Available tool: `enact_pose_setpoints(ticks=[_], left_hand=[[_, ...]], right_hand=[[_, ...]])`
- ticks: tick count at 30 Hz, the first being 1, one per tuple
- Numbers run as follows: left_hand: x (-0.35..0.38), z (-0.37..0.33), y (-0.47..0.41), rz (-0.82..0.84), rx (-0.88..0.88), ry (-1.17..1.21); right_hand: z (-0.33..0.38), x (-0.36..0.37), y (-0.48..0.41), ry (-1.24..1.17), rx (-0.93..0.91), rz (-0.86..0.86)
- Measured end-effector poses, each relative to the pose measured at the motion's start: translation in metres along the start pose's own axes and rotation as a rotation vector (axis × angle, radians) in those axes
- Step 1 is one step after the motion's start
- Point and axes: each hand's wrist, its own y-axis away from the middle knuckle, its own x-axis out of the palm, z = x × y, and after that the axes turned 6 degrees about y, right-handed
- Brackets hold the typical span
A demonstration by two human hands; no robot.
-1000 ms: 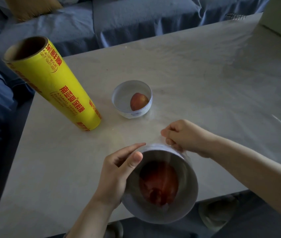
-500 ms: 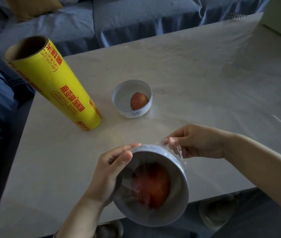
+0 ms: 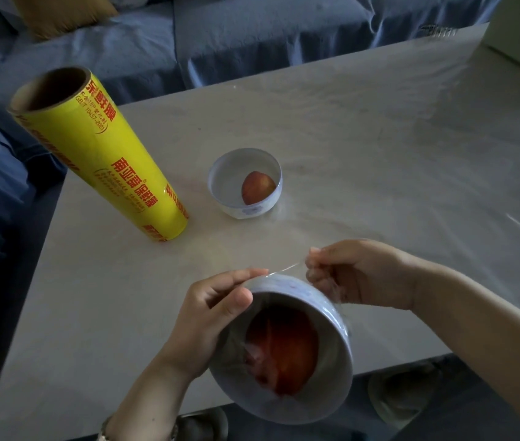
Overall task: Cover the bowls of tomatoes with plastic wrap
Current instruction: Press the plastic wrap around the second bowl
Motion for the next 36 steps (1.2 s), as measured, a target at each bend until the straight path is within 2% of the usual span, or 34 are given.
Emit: enact_pose_setpoints(ticks=[3, 5, 9, 12, 16, 19, 23, 26, 30, 34, 36], left_hand=[[-0.001, 0.002, 0.001, 0.022, -0.03, 0.015], [0.0, 0.004, 0.002, 0.027, -0.042, 0.012], [0.002, 0.005, 0.0, 0.022, -0.041, -0.011], [0.004, 0.005, -0.002, 0.026, -0.042, -0.013], [0.002, 0.005, -0.003, 0.021, -0.018, -0.017], [0.001, 0.003, -0.002, 0.023, -0.012, -0.024], [0.003, 0.001, 0.0, 0.03, 0.022, -0.078], [0.006, 0.003, 0.001, 0.013, 0.063, -0.116], [0.008, 0.003, 0.001, 0.005, 0.077, -0.117], [0.009, 0.001, -0.001, 0.052, 0.076, -0.116], [0.008, 0.001, -0.002, 0.04, 0.087, -0.118]], right_hand=[[-0.002, -0.006, 0.0, 0.017, 0.049, 0.097], [-0.006, -0.007, -0.001, 0.001, 0.017, 0.138], [-0.016, -0.005, -0.007, -0.098, -0.167, 0.046], [-0.027, -0.003, -0.012, -0.32, -0.19, 0.106], [-0.034, 0.004, -0.013, -0.314, -0.242, 0.119], [-0.034, 0.01, -0.009, -0.256, -0.301, 0.07], [-0.032, 0.023, -0.004, -0.238, -0.247, -0.268], [-0.028, 0.025, -0.004, -0.104, -0.239, -0.434], [-0.025, 0.021, -0.008, 0.088, -0.137, -0.487], [-0.022, 0.019, -0.012, 0.135, -0.031, -0.375], [-0.019, 0.015, -0.012, 0.244, -0.017, -0.377]])
